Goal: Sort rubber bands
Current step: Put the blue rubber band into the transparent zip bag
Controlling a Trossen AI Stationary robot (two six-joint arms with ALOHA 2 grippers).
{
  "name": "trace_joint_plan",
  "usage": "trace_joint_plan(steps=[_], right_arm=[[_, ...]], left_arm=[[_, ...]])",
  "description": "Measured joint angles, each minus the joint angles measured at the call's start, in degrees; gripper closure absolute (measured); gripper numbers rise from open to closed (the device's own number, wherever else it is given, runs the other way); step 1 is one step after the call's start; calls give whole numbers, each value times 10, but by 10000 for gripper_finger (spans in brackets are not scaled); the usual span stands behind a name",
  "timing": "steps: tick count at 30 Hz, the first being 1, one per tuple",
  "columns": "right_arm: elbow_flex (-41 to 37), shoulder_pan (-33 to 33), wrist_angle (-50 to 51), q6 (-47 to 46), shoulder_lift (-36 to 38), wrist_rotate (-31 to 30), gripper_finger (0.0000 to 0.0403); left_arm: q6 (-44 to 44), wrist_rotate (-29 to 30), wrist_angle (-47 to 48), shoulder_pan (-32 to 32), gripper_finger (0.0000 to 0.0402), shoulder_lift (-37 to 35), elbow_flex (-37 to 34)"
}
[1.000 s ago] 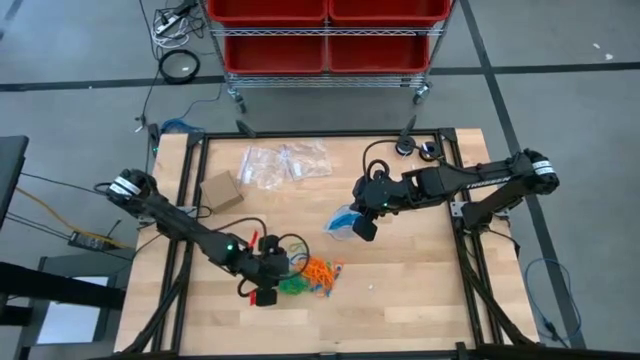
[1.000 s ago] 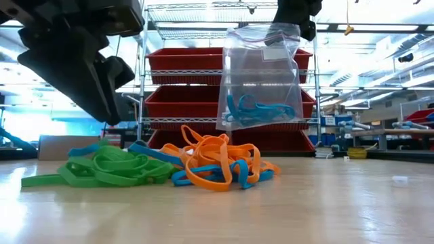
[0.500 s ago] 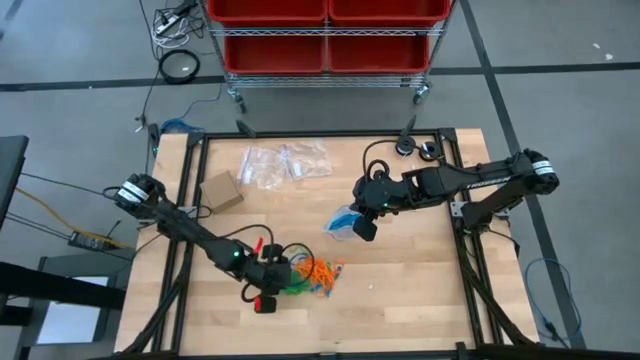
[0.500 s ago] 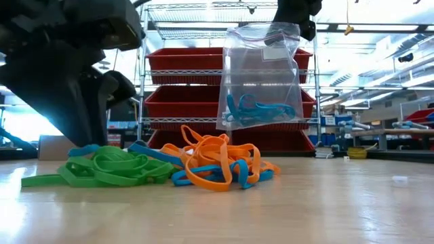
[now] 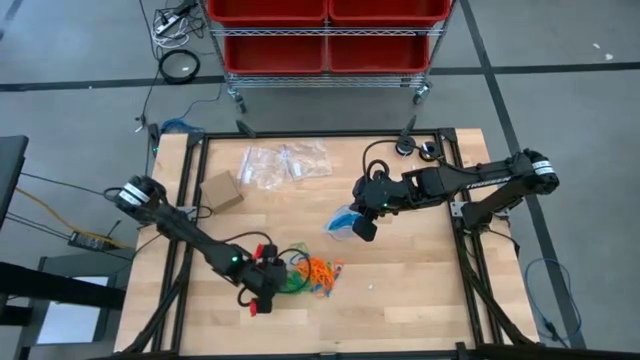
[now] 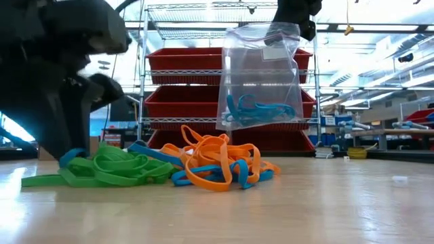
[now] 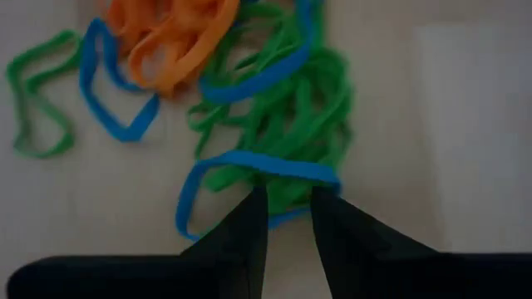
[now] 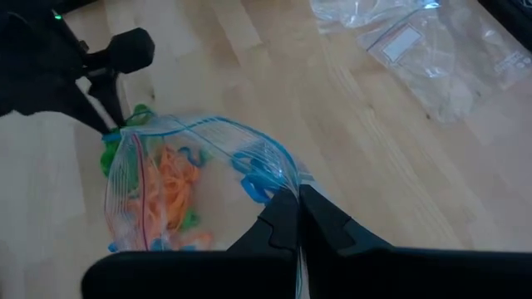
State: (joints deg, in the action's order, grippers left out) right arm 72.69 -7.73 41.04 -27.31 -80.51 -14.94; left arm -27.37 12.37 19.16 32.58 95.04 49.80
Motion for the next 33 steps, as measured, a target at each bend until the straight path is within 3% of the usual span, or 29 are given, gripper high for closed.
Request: trace_joint_plan(steps=[9, 23, 33], right_arm=[[0, 0, -3, 0, 0, 0, 403], [0, 0, -5, 0, 0, 0, 403], [0, 0, -4, 0, 0, 0, 403]], left_arm=[[11, -10, -3, -2, 298, 20, 0], [-5, 30, 47, -3, 298, -56, 0], [75, -21, 51, -2, 301, -41, 0]])
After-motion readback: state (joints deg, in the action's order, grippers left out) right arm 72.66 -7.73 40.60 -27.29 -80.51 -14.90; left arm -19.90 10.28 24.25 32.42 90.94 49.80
